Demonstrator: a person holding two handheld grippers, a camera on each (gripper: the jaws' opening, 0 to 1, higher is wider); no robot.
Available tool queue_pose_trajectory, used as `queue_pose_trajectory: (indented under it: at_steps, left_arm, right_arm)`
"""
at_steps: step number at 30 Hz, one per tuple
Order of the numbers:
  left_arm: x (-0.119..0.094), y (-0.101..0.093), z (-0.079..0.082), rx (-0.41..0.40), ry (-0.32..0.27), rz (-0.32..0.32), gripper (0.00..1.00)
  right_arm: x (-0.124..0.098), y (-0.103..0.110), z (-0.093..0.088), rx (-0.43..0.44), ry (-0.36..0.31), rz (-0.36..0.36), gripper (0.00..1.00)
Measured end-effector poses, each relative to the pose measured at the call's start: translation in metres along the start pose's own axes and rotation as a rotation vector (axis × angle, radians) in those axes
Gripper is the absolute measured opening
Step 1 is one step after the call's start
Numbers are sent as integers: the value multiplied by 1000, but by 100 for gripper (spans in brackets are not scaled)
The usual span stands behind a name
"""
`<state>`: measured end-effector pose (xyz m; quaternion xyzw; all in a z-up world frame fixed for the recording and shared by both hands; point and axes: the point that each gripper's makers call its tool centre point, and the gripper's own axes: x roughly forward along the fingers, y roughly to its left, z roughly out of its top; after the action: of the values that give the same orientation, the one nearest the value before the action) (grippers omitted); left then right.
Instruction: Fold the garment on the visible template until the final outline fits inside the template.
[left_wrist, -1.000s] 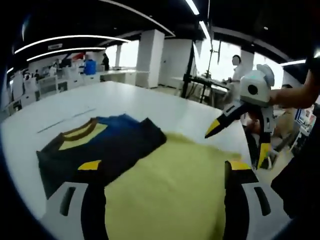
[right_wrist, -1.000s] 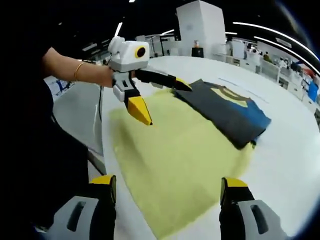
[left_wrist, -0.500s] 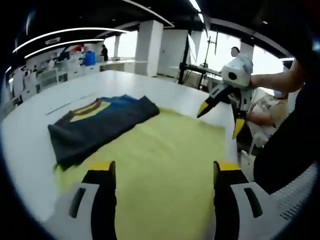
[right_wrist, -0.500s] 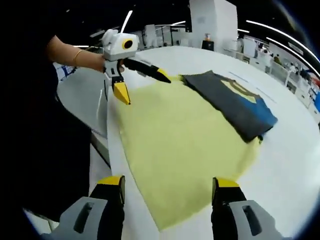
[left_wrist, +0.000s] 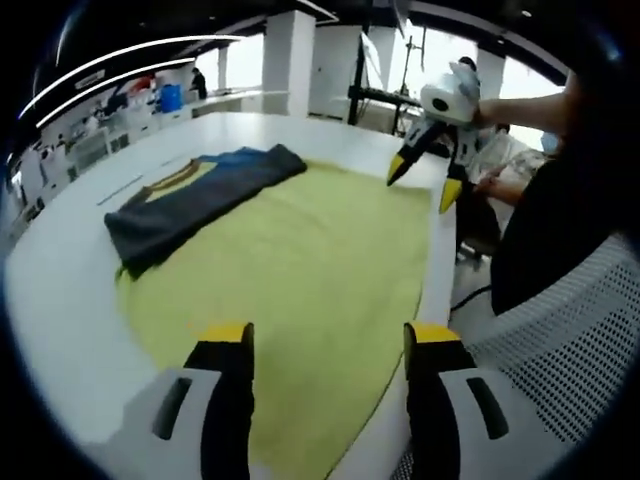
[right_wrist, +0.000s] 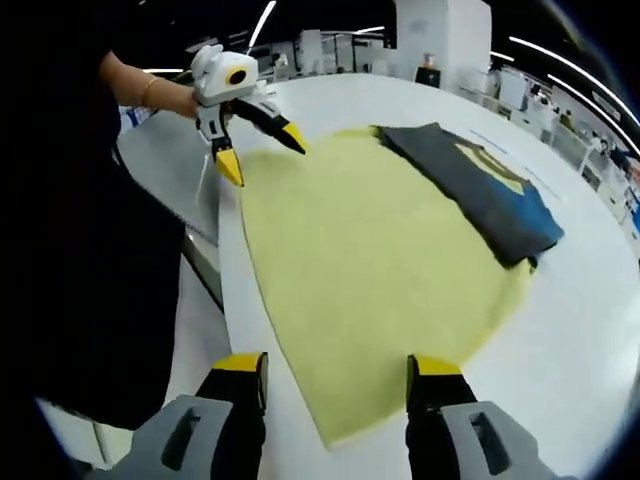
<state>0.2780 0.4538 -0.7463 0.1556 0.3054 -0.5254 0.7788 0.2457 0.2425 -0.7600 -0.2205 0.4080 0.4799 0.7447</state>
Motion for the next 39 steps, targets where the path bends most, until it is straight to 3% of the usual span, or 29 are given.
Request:
queue_pose_trajectory:
  at_steps: [5, 13, 22, 24, 27, 31, 39]
  left_arm:
    - [-5, -3, -15, 58, 58, 8, 52]
    - [-8, -12, -31, 105, 88, -5, 42]
    - [-8, -7, -30, 135, 89, 20, 38]
    - [-8, -8, -30, 160, 99, 16, 33]
    - [-7, -11, -31, 161, 112, 9, 27]
    - [-5, -6, -31, 133, 121, 34, 12]
    - [-3, 5, -27, 80, 131, 102, 2]
  right_arm:
    - [1, 0, -8, -25, 41, -21, 43]
    - [3, 1, -12, -75, 61, -34, 40]
    - [2, 1, -11, -80, 39, -38, 29]
    - [2, 0, -11, -77, 38, -42, 27]
    - [2, -4, -10, -61, 31, -54, 23]
    - [1, -19, -10, -17, 35, -113, 6]
    - [2, -20, -8, 11, 32, -111, 1]
